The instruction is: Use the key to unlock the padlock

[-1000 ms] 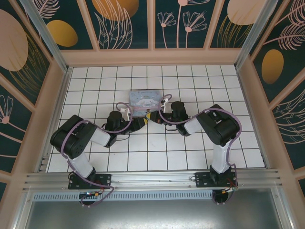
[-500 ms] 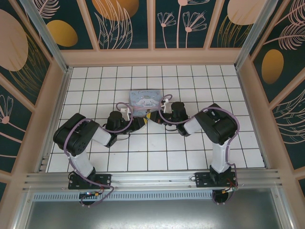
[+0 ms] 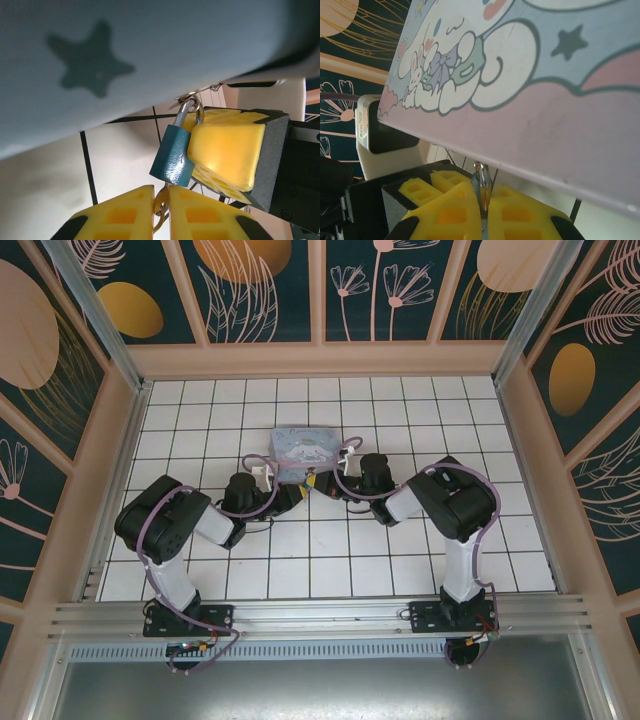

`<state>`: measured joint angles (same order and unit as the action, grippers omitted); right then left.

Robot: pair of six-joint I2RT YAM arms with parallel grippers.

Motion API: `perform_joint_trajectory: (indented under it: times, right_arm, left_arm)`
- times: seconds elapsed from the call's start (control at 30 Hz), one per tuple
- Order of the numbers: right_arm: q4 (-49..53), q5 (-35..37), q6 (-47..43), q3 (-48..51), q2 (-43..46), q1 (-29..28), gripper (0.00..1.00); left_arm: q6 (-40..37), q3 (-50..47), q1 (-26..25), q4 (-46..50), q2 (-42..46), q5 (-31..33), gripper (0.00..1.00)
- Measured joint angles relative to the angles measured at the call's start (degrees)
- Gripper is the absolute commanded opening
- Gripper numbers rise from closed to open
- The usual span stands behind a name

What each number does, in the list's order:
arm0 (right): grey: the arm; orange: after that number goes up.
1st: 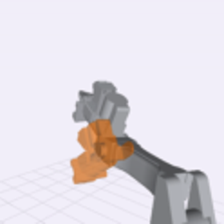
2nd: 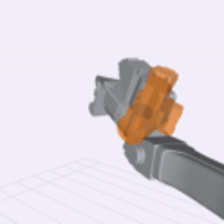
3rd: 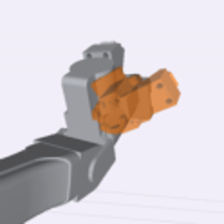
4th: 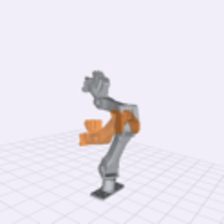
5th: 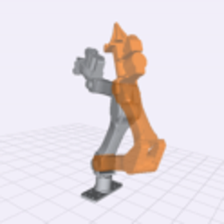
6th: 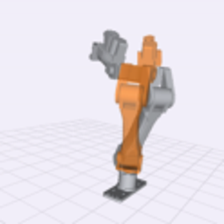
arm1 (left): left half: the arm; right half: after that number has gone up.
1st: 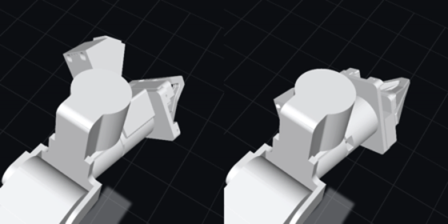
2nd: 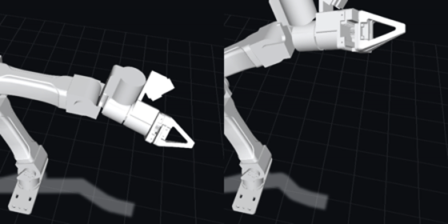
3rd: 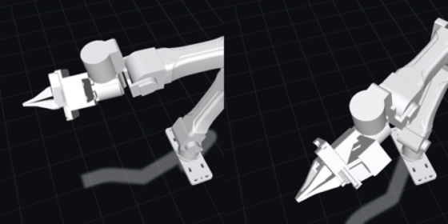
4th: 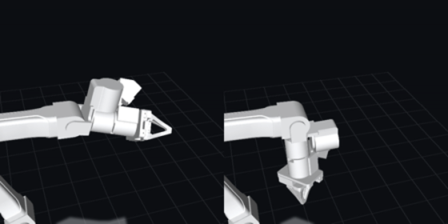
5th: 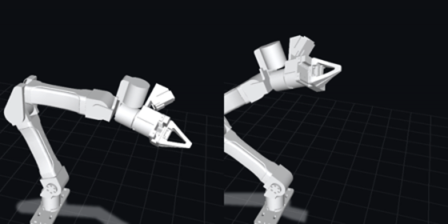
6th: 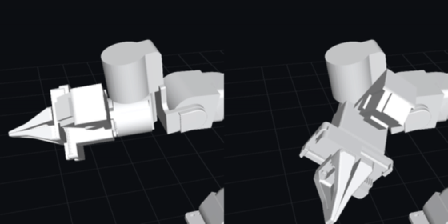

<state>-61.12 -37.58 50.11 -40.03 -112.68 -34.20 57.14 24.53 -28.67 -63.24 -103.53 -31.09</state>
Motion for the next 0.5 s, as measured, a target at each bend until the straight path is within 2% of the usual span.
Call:
perform_joint_trajectory:
  times: [0.17,0.5]
  right_arm:
    - [0.0,0.0,0.0,0.0,0.0,0.1,0.00]
    - [0.5,1.2,0.4,0.0,-0.5,-0.4,0.00]
  left_arm:
    - [0.3,0.0,0.1,0.0,0.0,-0.1,0.00]
    - [-2.0,0.5,0.0,4.5,1.4,0.9,0.00]
